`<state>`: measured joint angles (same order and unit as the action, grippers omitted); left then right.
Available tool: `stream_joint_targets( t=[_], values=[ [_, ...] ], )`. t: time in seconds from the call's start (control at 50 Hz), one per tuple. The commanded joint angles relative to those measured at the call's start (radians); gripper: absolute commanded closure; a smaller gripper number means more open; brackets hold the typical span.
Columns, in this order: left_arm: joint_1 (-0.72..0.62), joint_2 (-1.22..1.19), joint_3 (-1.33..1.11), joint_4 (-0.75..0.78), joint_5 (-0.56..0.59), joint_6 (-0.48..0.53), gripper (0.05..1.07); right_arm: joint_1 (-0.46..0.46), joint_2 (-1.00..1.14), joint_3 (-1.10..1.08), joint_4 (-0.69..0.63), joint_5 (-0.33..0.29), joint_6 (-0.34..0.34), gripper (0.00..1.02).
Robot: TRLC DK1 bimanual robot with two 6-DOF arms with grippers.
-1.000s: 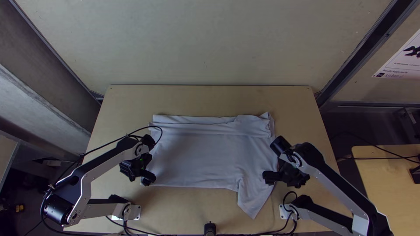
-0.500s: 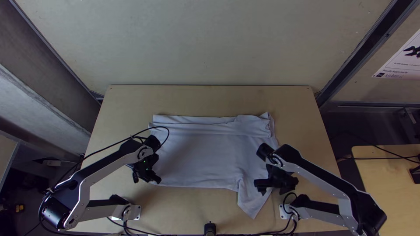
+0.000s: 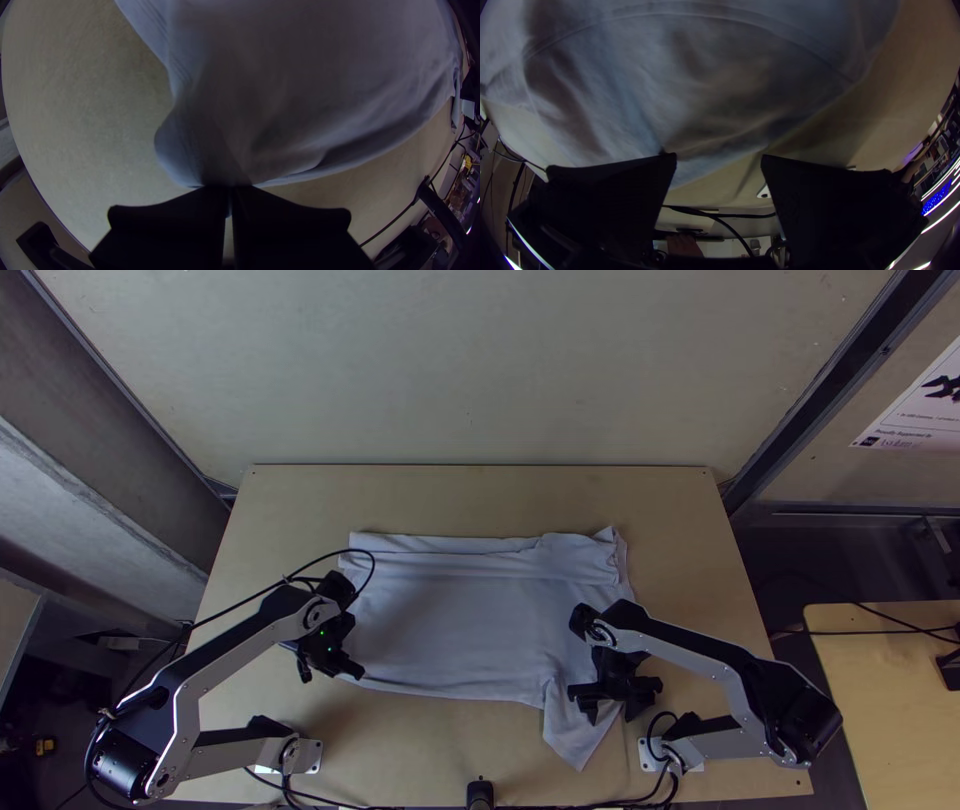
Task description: Fold the t-shirt
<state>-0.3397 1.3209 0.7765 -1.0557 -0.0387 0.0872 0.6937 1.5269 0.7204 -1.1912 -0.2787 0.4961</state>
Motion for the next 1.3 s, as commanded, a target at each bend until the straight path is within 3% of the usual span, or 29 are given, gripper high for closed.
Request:
stream_joint_targets(
  t=[0.0, 0.02, 0.34, 0.64, 0.84, 0.98, 1.28],
  values=[
    [0.018, -0.015, 0.015, -0.018, -0.009, 0.026, 1.05, 0.024, 0.013, -0.001, 0.061, 0.018, -0.028, 0.92],
    [0.022, -0.015, 0.018, -0.020, -0.009, 0.029, 1.05, 0.026, 0.012, 0.004, 0.068, 0.027, -0.033, 1.01],
    [0.045, -0.025, 0.041, -0.029, -0.007, 0.042, 1.05, -0.002, -0.067, 0.053, 0.041, 0.033, -0.030, 0.99],
    [0.090, -0.097, 0.089, -0.033, 0.011, 0.032, 1.05, -0.106, -0.226, 0.146, -0.074, 0.064, -0.039, 0.99],
    [0.143, -0.149, 0.098, -0.040, 0.023, 0.046, 1.05, -0.273, -0.297, 0.151, -0.094, 0.093, -0.140, 1.00],
    [0.222, -0.175, 0.122, -0.035, 0.148, 0.082, 1.05, -0.381, -0.307, 0.195, -0.099, 0.105, -0.197, 1.00],
    [0.234, -0.092, 0.296, -0.012, 0.174, 0.060, 1.05, -0.407, -0.218, 0.367, -0.099, 0.136, -0.208, 1.00]
  ],
)
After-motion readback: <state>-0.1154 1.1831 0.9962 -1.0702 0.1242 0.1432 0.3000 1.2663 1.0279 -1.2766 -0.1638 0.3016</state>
